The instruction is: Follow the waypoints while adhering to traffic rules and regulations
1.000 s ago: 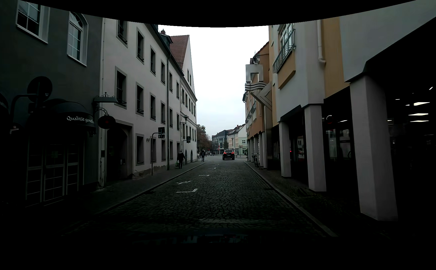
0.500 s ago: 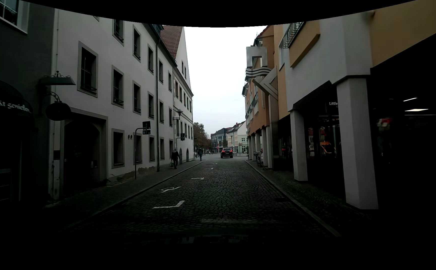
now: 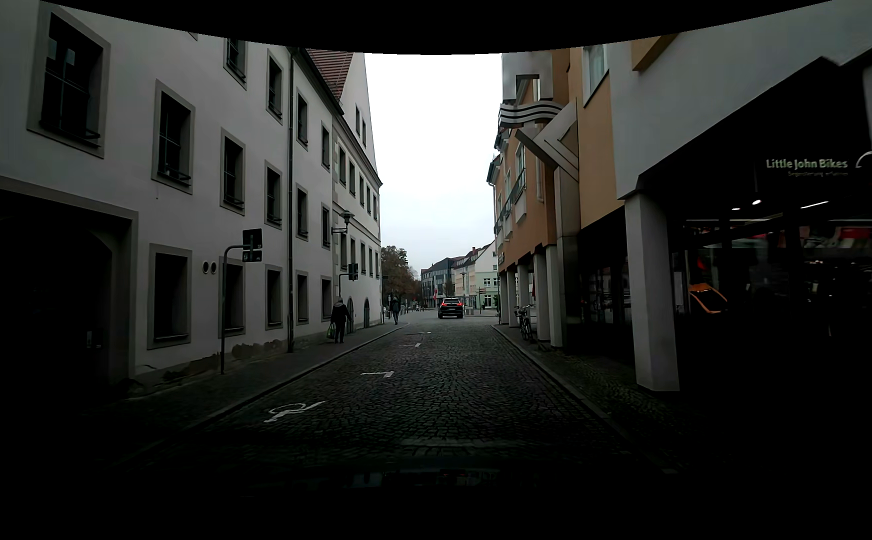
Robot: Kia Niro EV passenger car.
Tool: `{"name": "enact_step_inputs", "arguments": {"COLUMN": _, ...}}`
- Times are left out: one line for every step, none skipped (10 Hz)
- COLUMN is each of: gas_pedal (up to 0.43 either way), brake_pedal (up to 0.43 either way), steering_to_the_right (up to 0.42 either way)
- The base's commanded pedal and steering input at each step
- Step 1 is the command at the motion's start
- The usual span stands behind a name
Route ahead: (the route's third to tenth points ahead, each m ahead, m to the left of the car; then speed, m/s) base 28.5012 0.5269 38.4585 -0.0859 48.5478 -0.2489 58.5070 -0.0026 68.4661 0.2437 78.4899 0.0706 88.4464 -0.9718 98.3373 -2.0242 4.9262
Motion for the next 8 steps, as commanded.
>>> {"name": "enact_step_inputs", "arguments": {"gas_pedal": 0.087, "brake_pedal": 0.000, "steering_to_the_right": -0.006}}
{"name": "enact_step_inputs", "arguments": {"gas_pedal": 0.087, "brake_pedal": 0.000, "steering_to_the_right": -0.004}}
{"name": "enact_step_inputs", "arguments": {"gas_pedal": 0.087, "brake_pedal": 0.000, "steering_to_the_right": -0.003}}
{"name": "enact_step_inputs", "arguments": {"gas_pedal": 0.087, "brake_pedal": 0.000, "steering_to_the_right": -0.005}}
{"name": "enact_step_inputs", "arguments": {"gas_pedal": 0.087, "brake_pedal": 0.000, "steering_to_the_right": -0.010}}
{"name": "enact_step_inputs", "arguments": {"gas_pedal": 0.087, "brake_pedal": 0.000, "steering_to_the_right": -0.012}}
{"name": "enact_step_inputs", "arguments": {"gas_pedal": 0.098, "brake_pedal": 0.000, "steering_to_the_right": -0.011}}
{"name": "enact_step_inputs", "arguments": {"gas_pedal": 0.098, "brake_pedal": 0.000, "steering_to_the_right": -0.004}}
